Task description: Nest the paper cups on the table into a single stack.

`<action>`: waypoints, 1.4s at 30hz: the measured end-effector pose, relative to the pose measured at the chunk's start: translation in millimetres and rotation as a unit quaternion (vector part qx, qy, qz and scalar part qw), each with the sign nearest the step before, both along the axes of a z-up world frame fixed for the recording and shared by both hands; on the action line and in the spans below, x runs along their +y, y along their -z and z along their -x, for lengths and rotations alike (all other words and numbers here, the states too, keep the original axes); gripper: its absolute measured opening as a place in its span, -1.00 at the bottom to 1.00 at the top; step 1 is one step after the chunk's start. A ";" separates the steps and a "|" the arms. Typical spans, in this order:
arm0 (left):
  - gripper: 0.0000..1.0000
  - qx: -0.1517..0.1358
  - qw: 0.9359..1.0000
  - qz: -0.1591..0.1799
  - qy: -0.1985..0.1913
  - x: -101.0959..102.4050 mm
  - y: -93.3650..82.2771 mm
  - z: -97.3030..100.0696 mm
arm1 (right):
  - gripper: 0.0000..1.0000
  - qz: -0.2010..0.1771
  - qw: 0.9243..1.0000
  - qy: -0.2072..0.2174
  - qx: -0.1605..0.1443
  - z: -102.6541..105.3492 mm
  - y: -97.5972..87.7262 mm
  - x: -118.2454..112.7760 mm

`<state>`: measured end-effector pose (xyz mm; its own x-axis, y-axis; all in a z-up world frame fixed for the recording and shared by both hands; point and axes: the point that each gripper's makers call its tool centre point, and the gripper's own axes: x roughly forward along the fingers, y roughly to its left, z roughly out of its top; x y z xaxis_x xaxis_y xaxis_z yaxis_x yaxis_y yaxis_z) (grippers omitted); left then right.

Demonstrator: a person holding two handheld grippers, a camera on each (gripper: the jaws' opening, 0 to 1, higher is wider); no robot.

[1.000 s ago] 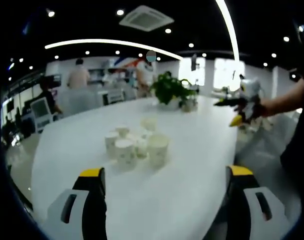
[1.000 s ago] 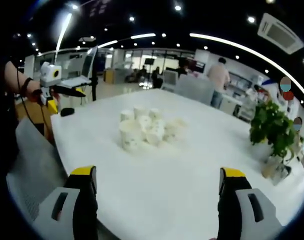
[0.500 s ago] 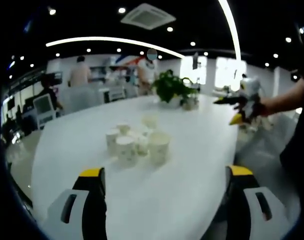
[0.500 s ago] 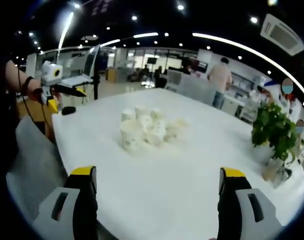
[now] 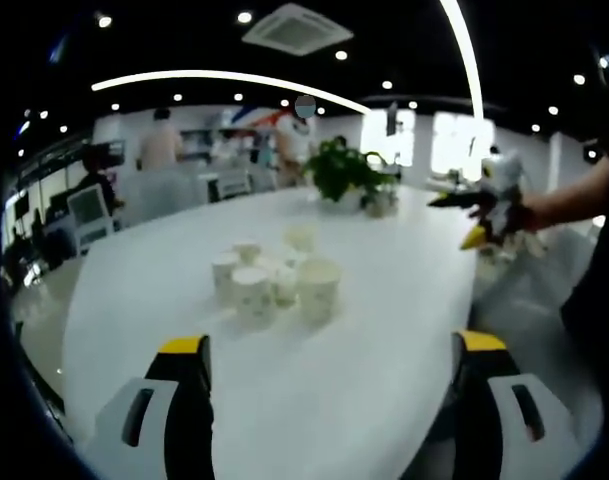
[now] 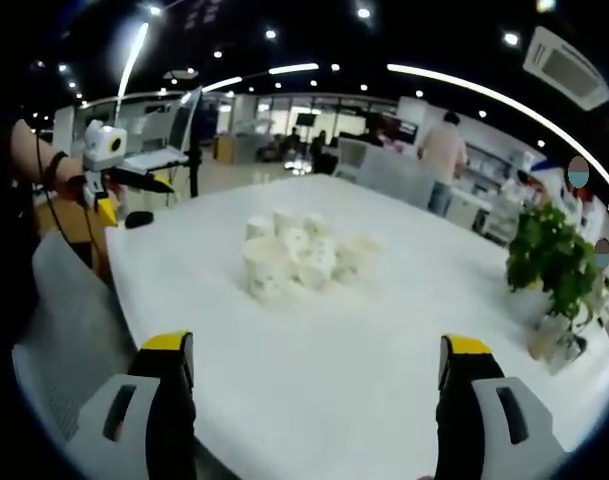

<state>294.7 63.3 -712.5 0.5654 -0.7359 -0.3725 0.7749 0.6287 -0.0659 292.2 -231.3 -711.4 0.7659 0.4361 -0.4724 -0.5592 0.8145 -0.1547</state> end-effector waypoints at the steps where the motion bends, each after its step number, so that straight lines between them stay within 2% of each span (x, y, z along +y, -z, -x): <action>1: 0.98 0.001 1.000 -0.001 -0.001 0.2 0.5 0.1 | 1.00 0.000 1.000 0.000 0.000 0.1 0.3 -0.2; 27: 0.98 0.012 1.000 -0.010 -0.010 5.0 8.9 3.6 | 1.00 0.001 1.000 0.001 0.007 3.2 2.7 1.4; 42: 0.98 0.014 1.000 -0.008 -0.007 2.7 8.2 5.0 | 1.00 0.002 1.000 -0.004 0.006 4.1 1.8 3.4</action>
